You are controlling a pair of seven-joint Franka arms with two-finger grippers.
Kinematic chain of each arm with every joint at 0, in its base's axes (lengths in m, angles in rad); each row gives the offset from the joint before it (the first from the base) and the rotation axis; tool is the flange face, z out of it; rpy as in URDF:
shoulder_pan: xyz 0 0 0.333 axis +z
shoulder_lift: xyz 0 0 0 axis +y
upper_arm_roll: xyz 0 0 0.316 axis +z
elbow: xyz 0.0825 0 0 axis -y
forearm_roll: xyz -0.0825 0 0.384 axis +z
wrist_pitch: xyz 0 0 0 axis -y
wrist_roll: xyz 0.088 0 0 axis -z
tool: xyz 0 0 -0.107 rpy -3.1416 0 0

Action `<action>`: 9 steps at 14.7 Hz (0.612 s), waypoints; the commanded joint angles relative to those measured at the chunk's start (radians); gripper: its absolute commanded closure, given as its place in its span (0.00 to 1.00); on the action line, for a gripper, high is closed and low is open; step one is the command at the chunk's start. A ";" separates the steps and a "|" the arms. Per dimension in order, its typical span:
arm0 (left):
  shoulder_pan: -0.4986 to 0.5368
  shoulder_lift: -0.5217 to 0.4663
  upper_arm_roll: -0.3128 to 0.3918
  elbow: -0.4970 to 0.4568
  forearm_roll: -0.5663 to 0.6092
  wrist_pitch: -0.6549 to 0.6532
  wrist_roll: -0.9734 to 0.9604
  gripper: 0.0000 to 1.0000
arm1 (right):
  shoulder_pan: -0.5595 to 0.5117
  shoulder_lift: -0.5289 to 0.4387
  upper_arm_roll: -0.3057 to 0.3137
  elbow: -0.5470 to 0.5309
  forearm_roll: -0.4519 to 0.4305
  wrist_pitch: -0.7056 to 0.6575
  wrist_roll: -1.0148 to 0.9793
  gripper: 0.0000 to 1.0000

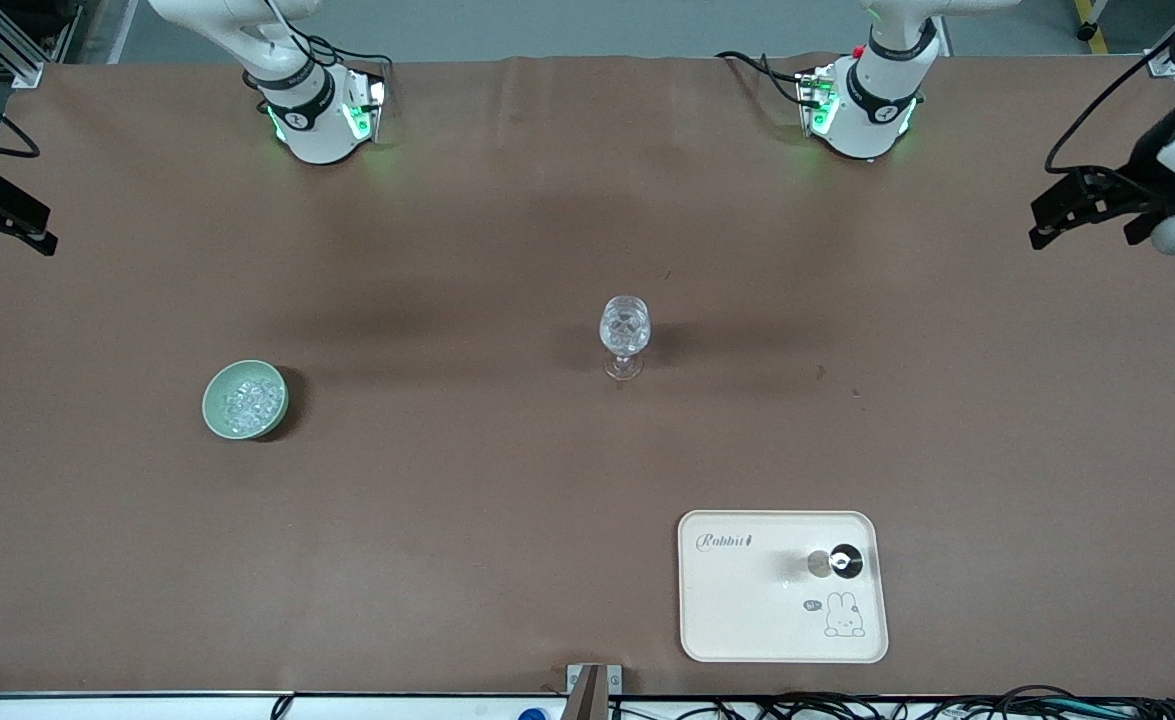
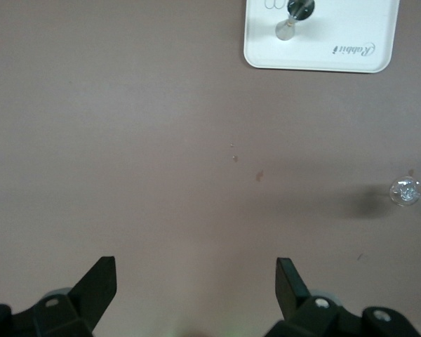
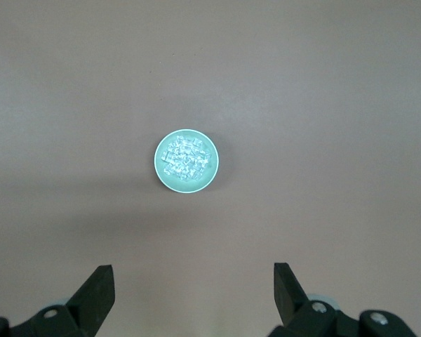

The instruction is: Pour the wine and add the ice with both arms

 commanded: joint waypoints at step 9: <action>-0.015 -0.081 0.015 -0.096 -0.012 0.065 0.083 0.00 | -0.035 0.002 0.014 -0.009 0.014 -0.004 -0.040 0.00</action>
